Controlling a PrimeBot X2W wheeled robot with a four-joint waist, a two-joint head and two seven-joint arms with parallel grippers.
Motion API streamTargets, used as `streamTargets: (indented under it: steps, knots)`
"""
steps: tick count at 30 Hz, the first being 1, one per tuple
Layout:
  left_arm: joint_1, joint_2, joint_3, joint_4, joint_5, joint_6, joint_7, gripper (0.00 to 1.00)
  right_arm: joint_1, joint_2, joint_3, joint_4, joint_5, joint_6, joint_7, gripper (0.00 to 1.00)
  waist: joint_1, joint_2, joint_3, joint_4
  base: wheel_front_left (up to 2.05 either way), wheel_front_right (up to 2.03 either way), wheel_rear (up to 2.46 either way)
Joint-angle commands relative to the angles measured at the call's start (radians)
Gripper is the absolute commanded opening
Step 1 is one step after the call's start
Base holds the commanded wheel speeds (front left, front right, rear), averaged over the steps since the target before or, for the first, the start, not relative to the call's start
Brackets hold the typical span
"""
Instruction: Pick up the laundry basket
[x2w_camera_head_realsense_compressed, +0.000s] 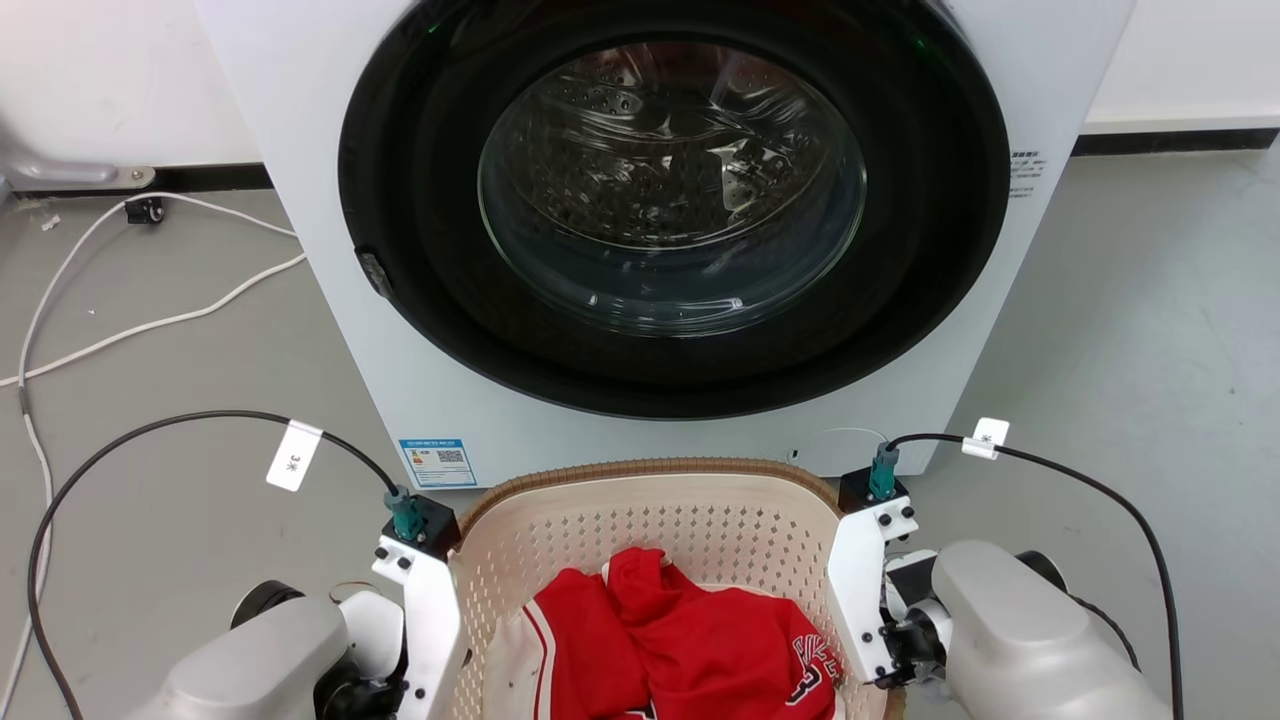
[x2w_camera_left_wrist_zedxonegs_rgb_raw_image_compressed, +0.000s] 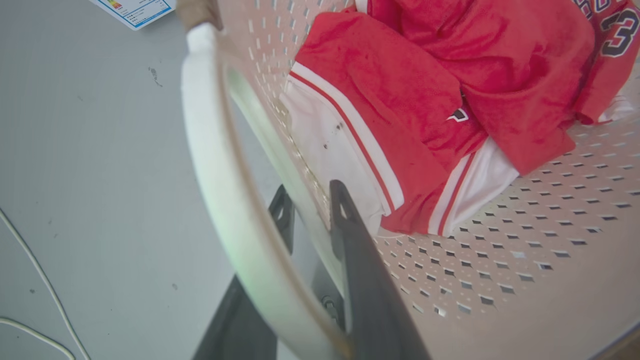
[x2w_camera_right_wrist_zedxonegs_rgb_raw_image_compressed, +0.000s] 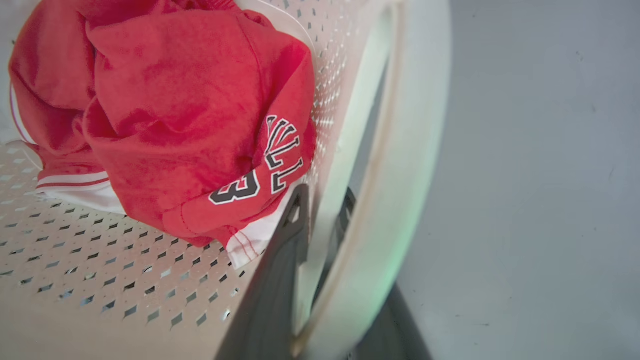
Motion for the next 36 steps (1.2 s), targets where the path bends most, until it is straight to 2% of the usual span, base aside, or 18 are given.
streamTargets:
  steps: [1,8,36]
  knots:
    - [0.013,0.006,-0.004,-0.011,0.003,-0.012,0.008,0.0,0.007,-0.016,0.012,-0.003,-0.003,0.0,0.003,0.0,0.0003,0.0,-0.002,0.001,0.0,0.0,0.0]
    - [0.037,-0.017,-0.004,-0.01,0.006,-0.013,0.022,0.0,0.021,-0.012,0.036,-0.011,0.029,0.0,0.016,0.0,0.0003,0.0,-0.02,0.002,0.0,0.0,0.0]
    - [0.011,-0.017,-0.004,-0.001,0.003,-0.013,0.019,0.0,-0.031,-0.018,0.08,0.031,0.084,0.0,0.006,0.0,0.0003,0.0,-0.028,-0.012,0.0,0.0,0.0]
